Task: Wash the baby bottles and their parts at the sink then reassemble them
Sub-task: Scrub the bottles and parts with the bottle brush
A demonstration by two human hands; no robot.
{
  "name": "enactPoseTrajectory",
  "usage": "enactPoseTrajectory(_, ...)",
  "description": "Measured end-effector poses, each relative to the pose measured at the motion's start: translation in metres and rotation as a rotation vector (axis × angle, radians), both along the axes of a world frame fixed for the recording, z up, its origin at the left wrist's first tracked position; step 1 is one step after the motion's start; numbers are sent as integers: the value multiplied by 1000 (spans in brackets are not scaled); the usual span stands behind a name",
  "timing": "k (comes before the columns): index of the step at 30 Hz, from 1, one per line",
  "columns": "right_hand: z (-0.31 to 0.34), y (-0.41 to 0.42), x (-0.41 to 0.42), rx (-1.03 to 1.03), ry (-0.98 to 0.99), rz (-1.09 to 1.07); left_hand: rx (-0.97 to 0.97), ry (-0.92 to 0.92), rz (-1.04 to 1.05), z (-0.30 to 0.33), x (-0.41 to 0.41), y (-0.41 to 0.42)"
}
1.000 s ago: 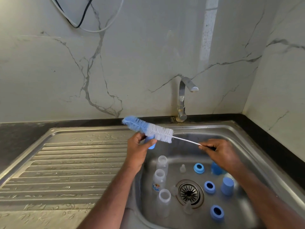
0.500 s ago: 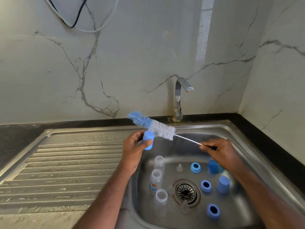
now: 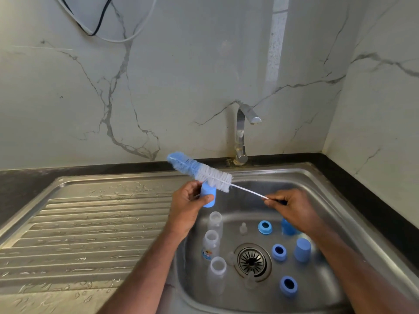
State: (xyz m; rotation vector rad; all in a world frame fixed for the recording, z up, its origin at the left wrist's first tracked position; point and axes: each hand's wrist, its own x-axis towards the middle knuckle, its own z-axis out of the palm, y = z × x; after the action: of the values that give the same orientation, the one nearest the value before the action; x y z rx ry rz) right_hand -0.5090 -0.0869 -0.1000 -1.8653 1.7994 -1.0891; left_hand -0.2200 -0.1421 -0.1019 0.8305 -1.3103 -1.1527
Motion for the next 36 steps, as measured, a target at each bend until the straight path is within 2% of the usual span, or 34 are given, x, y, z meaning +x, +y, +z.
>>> enactPoseTrajectory(4,2,-5,22,-15,9,38,24,-62,-141,-5,-30,12)
enactPoseTrajectory(7,18,5,-10,84,-59,-22,50,-130,-160,-10,-37,12)
enactPoseTrajectory(10,30,25,-52,122,-24,-26,38,-207,-246,-18,-53,17)
enactPoseTrajectory(15,37,42,-81,174,-39,-66,-64,-546,-447,-27,-129,37)
enactPoseTrajectory(22,35,48,-102,195,-136,-136,-69,-814,-713,-62,-205,64)
enactPoseTrajectory(27,35,49,-106,183,-215,-136,-143,-930,-756,-80,-218,70)
enactPoseTrajectory(36,38,50,-99,248,-168,-105,-157,-1055,-761,-85,-213,82)
